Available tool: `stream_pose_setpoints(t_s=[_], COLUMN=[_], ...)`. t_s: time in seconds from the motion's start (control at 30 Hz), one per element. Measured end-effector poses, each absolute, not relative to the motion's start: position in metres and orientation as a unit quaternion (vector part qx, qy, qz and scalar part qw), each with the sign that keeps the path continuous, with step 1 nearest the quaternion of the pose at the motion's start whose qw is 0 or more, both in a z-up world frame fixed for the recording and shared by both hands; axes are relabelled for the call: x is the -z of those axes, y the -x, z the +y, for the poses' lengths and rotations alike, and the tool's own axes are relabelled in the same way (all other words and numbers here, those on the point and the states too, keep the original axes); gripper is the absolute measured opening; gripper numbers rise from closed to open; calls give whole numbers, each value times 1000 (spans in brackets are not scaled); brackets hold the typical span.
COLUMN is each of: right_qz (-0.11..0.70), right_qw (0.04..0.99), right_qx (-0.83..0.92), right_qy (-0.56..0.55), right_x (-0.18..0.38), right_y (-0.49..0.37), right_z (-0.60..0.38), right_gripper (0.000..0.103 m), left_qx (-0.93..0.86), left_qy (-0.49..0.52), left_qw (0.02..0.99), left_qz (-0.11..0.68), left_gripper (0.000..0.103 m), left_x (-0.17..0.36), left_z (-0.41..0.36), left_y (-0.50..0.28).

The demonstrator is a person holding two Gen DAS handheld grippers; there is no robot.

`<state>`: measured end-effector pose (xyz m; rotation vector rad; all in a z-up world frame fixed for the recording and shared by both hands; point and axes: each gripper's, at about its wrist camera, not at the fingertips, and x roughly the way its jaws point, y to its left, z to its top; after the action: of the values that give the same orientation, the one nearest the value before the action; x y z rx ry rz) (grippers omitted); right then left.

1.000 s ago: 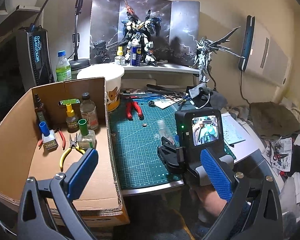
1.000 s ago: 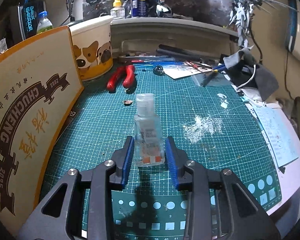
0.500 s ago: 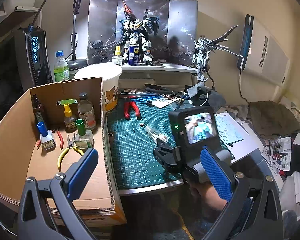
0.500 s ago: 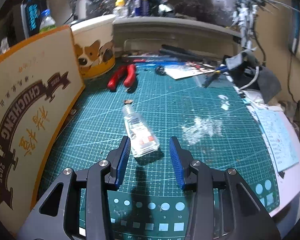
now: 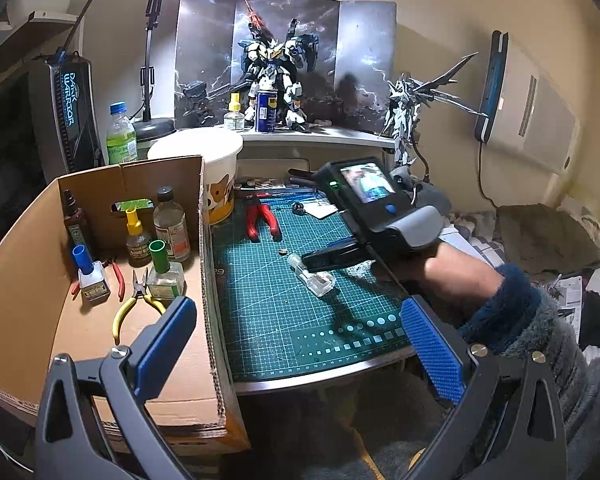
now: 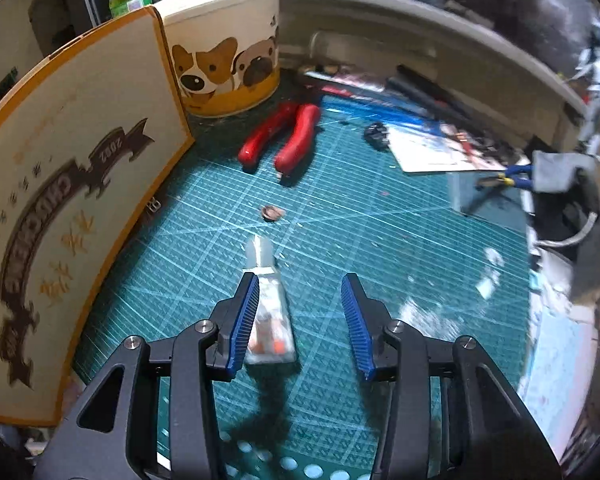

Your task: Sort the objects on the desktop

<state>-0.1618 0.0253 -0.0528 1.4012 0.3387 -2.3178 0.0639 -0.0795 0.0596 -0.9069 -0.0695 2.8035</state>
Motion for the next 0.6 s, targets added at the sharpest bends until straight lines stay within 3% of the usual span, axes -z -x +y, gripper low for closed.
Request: stream_pose_setpoints(t_s=[0.23,0.3,0.6], right_qz=[148,149,113], right_qw=[218,209,142], right_qx=[809,811,884], right_qy=[-526,-526,-430], right_x=[71,76,58], right_y=[159,161,121], right_z=[-1,-2,11], right_gripper=[38,27,27], left_qx=[-946,-946,-945], left_qy=[310,310,310], left_qw=[92,95,102], left_qz=[-25,-22,-18], left_gripper=[103,103,103], left_x=[-59,-58,-58], left_z=[-81,-79,-74], left_y=[-62,-62,-63])
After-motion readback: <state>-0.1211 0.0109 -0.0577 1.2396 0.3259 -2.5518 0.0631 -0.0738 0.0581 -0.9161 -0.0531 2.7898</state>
